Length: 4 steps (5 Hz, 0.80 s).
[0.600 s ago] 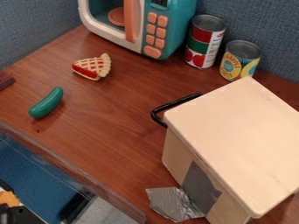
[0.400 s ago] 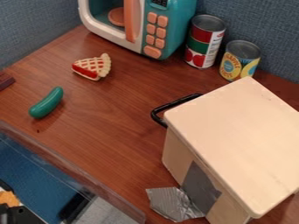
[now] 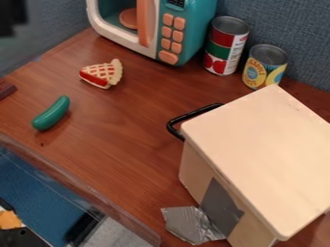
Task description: Opened the drawer
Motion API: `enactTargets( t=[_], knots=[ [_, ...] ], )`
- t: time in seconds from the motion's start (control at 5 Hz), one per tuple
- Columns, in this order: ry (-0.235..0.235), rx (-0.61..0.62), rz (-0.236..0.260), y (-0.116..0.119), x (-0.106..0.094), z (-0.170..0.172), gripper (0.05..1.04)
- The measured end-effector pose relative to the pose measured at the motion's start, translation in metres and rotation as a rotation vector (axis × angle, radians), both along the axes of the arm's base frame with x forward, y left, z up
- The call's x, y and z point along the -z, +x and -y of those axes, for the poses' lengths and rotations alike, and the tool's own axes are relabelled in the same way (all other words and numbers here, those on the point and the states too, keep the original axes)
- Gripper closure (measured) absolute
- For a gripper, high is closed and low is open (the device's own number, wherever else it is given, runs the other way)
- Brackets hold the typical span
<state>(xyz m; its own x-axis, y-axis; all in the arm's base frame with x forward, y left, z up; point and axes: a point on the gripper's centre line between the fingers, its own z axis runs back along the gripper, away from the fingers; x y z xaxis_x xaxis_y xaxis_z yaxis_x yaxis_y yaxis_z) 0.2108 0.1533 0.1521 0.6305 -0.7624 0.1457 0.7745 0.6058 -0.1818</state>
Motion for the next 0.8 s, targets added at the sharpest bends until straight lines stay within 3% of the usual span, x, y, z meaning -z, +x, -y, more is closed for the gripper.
enactTargets(
  t=[0.2,0.4,0.6,0.8],
  knots=[
    [-0.003,-0.079,0.055,0.012,0.013,0.031,0.085],
    [0.049,-0.197,0.118,0.025,0.027,0.069,0.085],
    [0.066,-0.269,0.168,0.042,0.035,0.091,0.085],
    [0.051,-0.297,0.149,0.056,0.049,0.114,0.085]
  ],
)
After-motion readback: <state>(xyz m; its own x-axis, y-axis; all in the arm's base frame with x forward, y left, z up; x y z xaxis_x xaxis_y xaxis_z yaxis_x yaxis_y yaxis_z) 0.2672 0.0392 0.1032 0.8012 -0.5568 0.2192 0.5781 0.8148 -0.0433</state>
